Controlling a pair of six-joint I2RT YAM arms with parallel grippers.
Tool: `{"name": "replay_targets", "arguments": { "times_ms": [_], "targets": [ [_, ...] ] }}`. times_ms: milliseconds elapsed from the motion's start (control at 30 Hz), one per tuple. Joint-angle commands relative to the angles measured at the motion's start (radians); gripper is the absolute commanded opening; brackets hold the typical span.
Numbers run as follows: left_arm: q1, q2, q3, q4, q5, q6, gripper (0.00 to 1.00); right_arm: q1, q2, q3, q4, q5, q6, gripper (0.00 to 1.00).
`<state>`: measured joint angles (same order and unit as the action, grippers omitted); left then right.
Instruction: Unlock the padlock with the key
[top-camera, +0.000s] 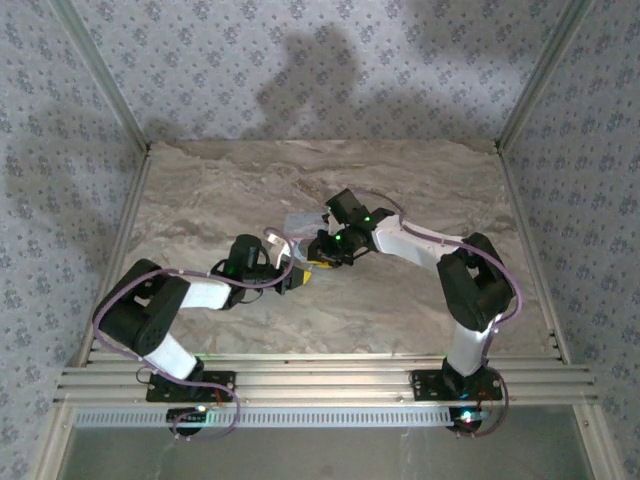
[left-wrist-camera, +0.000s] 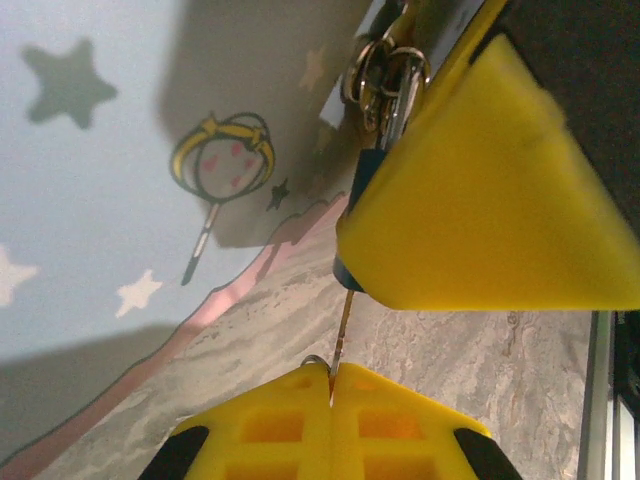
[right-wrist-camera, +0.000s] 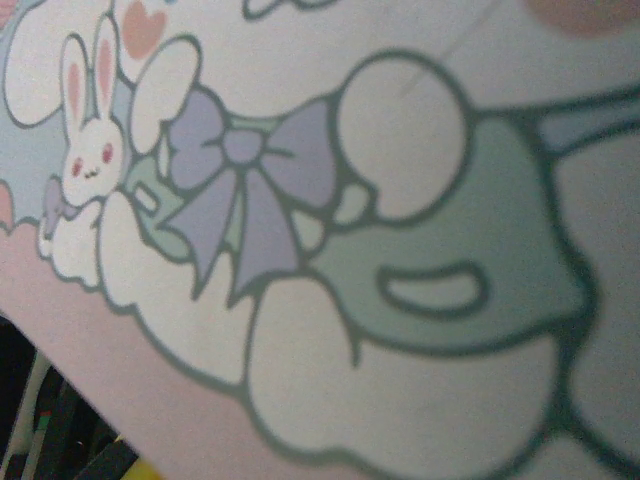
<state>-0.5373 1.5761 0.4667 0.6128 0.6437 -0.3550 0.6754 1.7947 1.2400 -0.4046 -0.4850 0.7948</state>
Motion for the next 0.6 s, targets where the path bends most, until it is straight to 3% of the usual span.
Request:
{"name": "replay_targets", "arguments": {
  "times_ms": [0,567],
  "targets": [
    [-0.008,-0.039,0.028,0.015,-0.012,-0.015,0.00,0.002,-0.020,-0.007,-0.005,-0.003,0.008,0.00],
    [-0.008,-0.054,0.018,0.047,-0.005,-0.044,0.00,0.013,-0.017,-0.004,-0.006,-0.009,0.017,0.00]
  ]
}}
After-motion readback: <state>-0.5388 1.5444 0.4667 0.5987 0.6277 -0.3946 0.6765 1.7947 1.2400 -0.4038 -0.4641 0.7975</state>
